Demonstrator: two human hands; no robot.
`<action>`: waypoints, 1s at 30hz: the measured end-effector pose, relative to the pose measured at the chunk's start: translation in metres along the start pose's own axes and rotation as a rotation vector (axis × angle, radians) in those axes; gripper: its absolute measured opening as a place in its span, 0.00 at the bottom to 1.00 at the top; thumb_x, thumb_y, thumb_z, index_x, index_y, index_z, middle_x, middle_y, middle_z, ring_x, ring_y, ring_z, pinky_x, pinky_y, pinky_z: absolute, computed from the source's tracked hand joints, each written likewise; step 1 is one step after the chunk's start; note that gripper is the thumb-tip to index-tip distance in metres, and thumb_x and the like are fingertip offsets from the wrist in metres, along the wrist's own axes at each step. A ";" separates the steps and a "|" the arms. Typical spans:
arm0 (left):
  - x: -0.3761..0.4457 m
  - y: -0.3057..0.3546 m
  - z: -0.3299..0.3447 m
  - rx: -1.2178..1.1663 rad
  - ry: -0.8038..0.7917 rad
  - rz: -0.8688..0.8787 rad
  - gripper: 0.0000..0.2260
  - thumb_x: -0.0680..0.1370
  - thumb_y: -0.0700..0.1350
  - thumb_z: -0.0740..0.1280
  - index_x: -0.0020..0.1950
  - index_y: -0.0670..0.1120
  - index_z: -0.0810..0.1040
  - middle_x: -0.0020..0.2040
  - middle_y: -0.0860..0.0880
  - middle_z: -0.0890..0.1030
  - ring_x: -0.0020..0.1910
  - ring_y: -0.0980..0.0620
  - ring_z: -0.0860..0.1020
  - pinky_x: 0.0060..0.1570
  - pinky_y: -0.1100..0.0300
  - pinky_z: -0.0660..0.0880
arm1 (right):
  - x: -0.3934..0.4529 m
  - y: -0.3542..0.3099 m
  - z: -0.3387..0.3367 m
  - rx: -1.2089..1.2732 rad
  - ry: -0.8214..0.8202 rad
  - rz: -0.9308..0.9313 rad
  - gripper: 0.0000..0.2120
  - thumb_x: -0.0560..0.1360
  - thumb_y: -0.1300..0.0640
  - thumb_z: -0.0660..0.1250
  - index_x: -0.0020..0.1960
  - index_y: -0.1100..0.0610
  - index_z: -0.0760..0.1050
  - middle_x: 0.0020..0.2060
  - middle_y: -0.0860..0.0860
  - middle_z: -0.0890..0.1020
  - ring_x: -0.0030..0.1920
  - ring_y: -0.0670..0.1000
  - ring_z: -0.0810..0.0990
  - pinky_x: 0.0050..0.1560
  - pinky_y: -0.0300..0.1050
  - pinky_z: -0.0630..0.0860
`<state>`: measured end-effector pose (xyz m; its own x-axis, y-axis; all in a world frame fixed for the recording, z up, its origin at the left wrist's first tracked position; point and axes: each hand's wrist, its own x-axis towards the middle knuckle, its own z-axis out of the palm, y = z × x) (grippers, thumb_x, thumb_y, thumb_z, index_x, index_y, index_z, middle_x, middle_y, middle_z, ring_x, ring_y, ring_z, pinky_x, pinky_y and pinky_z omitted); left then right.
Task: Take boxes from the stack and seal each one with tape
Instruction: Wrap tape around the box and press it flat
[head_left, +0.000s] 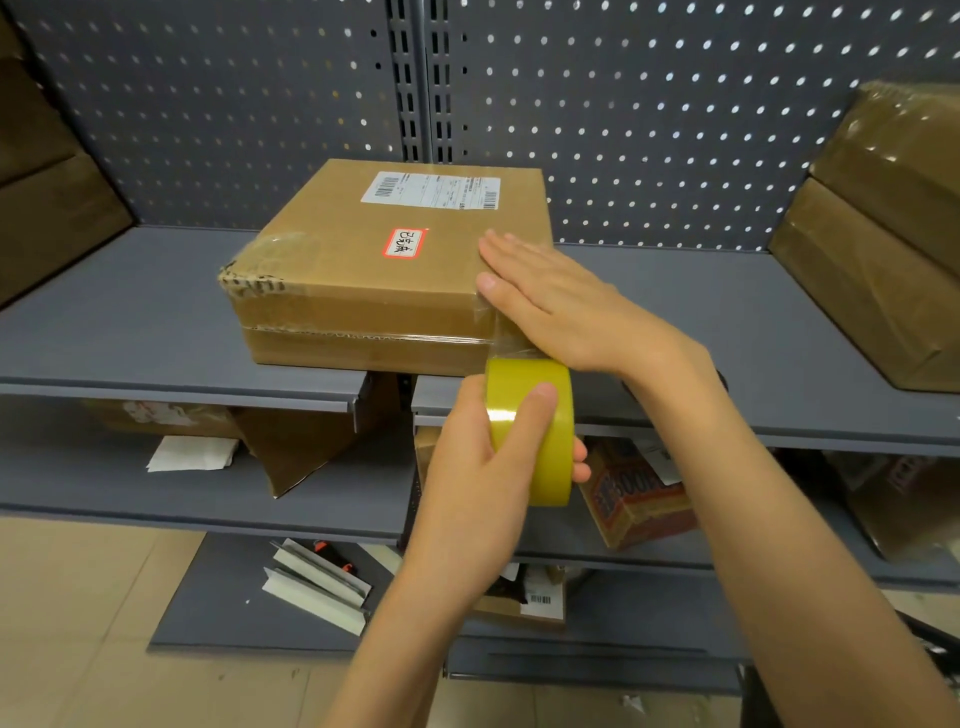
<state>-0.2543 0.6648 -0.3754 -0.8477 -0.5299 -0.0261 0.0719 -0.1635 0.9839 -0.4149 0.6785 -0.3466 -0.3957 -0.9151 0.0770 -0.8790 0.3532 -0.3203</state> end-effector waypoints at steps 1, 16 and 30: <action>-0.001 -0.002 -0.002 0.004 -0.001 -0.005 0.07 0.80 0.47 0.62 0.55 0.47 0.74 0.34 0.47 0.82 0.33 0.51 0.82 0.38 0.59 0.80 | 0.000 0.001 0.001 -0.017 0.003 0.000 0.25 0.84 0.48 0.44 0.78 0.57 0.48 0.78 0.49 0.49 0.77 0.44 0.46 0.71 0.34 0.41; -0.014 -0.014 -0.003 0.074 0.130 -0.106 0.09 0.77 0.46 0.66 0.52 0.50 0.67 0.36 0.52 0.76 0.26 0.64 0.78 0.23 0.72 0.70 | 0.002 0.002 0.007 -0.043 0.057 -0.005 0.26 0.84 0.48 0.45 0.78 0.58 0.49 0.78 0.51 0.51 0.77 0.47 0.48 0.73 0.38 0.43; -0.017 -0.021 0.001 0.156 0.178 0.043 0.19 0.77 0.46 0.67 0.66 0.58 0.68 0.39 0.50 0.81 0.33 0.50 0.83 0.33 0.55 0.81 | 0.000 -0.001 0.008 0.015 0.082 0.009 0.25 0.84 0.49 0.45 0.78 0.58 0.50 0.78 0.51 0.52 0.77 0.47 0.48 0.72 0.38 0.42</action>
<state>-0.2425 0.6781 -0.3954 -0.7384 -0.6743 -0.0007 0.0124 -0.0146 0.9998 -0.4121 0.6770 -0.3542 -0.4247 -0.8926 0.1511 -0.8715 0.3579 -0.3352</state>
